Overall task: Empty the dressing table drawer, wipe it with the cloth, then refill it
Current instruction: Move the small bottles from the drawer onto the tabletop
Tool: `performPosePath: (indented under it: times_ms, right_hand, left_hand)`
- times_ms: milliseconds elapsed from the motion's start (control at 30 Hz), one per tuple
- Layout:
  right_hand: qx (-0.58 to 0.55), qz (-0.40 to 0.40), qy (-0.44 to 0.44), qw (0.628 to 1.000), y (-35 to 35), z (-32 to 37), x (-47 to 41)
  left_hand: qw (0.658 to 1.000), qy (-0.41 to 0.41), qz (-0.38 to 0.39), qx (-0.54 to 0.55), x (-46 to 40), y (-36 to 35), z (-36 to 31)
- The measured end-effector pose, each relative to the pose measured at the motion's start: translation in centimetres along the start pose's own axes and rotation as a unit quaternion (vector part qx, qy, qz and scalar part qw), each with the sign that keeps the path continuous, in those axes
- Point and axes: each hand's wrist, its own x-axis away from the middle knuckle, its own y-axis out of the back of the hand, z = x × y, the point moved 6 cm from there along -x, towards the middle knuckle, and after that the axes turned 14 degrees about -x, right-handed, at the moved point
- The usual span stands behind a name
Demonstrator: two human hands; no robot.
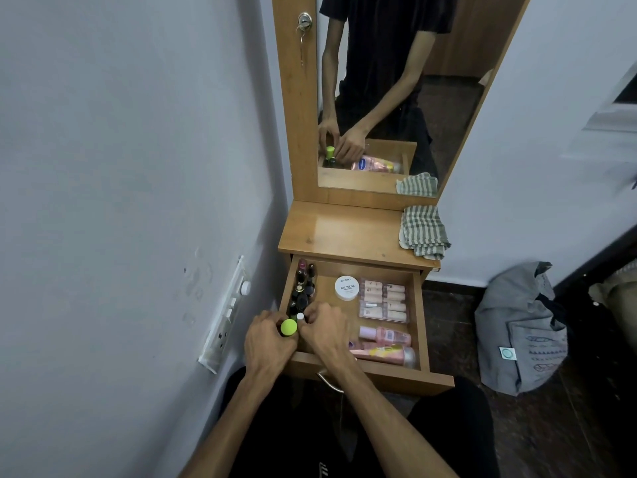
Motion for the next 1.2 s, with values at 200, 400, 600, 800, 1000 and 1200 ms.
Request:
performPosePath:
  times_ms: [200,400,600,800,1000,1200]
  right_hand:
    - [0.01,0.01,0.004,1.0,-0.3,-0.1,0.2]
    - [0.026,0.014,0.013,0.999,-0.2,-0.1,0.4]
    - [0.014,-0.011,0.014,1.0,1.2,-0.5,1.3]
    - [-0.021,-0.04,0.016,0.999,3.8,-0.2,2.1]
    - [-0.043,-0.066,0.036,0.996,5.9,1.1,1.9]
    - [-0.053,-0.066,0.063,0.994,8.3,3.5,0.8]
  left_hand:
    - [1.0,-0.001,0.005,0.014,0.4,0.2,0.5]
    - [0.999,0.001,0.018,0.037,0.9,0.6,0.5]
    - [0.998,0.0,0.02,0.062,1.2,1.1,0.1]
    - [0.996,-0.009,0.014,0.084,1.5,2.2,-1.0]
    - [0.993,-0.023,-0.003,0.113,1.0,4.4,-2.2]
    - [0.991,-0.035,-0.02,0.131,-1.4,7.1,-3.5]
